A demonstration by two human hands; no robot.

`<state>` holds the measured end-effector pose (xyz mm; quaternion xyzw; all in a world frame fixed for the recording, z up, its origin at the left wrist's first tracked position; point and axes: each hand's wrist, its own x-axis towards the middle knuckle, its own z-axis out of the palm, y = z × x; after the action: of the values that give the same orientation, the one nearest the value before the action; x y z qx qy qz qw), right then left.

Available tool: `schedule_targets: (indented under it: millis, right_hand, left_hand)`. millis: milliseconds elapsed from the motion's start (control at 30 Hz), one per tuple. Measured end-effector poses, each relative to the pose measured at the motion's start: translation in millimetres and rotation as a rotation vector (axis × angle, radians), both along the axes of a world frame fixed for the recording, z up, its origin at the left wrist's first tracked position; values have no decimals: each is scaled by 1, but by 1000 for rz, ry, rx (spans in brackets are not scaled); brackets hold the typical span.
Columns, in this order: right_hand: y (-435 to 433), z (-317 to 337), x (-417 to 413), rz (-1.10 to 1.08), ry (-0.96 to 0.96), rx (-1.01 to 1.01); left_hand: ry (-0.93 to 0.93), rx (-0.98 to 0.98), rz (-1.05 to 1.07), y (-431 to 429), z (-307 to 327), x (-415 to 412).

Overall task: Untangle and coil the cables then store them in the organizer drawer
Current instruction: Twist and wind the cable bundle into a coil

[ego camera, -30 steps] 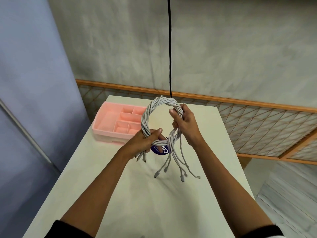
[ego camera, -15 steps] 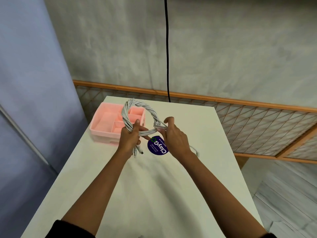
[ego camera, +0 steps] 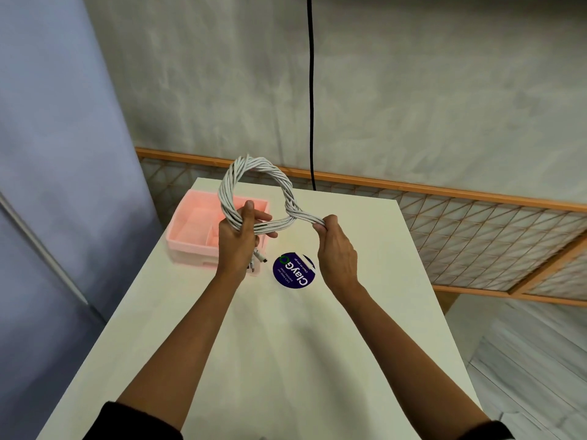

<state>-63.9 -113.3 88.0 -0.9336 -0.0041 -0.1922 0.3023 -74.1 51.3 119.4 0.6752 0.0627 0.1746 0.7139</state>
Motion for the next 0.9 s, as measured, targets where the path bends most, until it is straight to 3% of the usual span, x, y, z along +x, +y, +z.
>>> schedule_targets:
  millis: [100,167,300,467,667,767,900]
  right_hand:
    - [-2,2,6,-71,89,41]
    - [-5,4,10,-1,194,144]
    - [-21,9,8,376,430,655]
    - [-33,14,7,639,819,1260]
    - [-31,6,11,807,972,1603]
    - [-31,10,5,829,783,1505]
    - [-25,15,-4,680,478,1023]
  left_hand:
    - [-28,42,2,-4,2,1]
    - [-32,47,3,-6,4,2]
    - [-17,-21,46,0,3,8]
    - [37,-77,89,12,-6,16]
    - [-1,-98,135,4,2,13]
    - [3,-151,179,6,7,13]
    - [-24,-177,200,9,14,11]
